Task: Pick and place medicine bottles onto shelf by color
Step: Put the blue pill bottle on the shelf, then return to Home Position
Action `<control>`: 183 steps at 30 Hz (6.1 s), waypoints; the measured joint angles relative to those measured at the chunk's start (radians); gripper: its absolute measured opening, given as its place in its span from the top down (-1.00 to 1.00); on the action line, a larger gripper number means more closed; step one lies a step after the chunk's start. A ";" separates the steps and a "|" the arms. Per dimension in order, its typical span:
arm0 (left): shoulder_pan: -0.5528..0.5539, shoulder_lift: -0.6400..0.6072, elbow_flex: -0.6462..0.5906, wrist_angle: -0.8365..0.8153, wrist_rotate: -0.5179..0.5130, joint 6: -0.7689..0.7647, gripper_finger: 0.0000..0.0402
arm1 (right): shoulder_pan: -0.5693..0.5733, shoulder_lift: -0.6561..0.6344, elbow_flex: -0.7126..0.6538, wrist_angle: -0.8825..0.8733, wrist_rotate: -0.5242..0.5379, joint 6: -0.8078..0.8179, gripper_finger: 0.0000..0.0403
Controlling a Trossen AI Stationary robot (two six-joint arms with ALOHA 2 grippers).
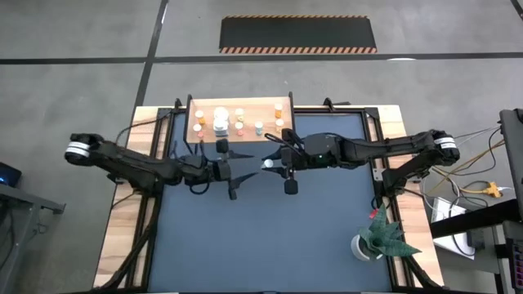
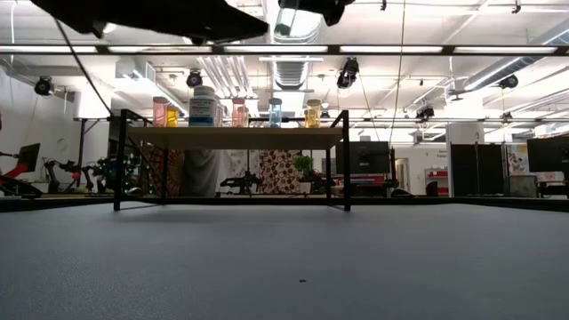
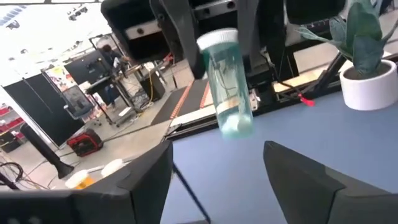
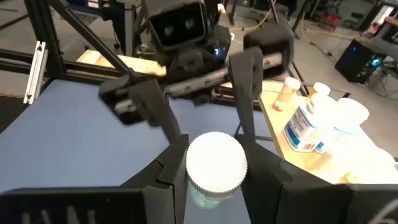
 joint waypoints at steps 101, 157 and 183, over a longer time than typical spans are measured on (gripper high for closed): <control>0.000 -0.351 -0.008 -0.246 -0.175 0.154 -0.17 | -0.551 0.518 0.550 -0.412 -0.292 0.042 0.20; -0.361 -0.638 -0.081 -0.710 -0.101 -0.160 0.26 | 0.086 -0.520 -0.659 0.178 -0.111 -0.093 0.96; -0.317 -1.137 -0.456 -0.563 -0.101 -0.104 0.98 | -0.133 -1.061 -1.098 0.381 -0.221 -0.034 0.96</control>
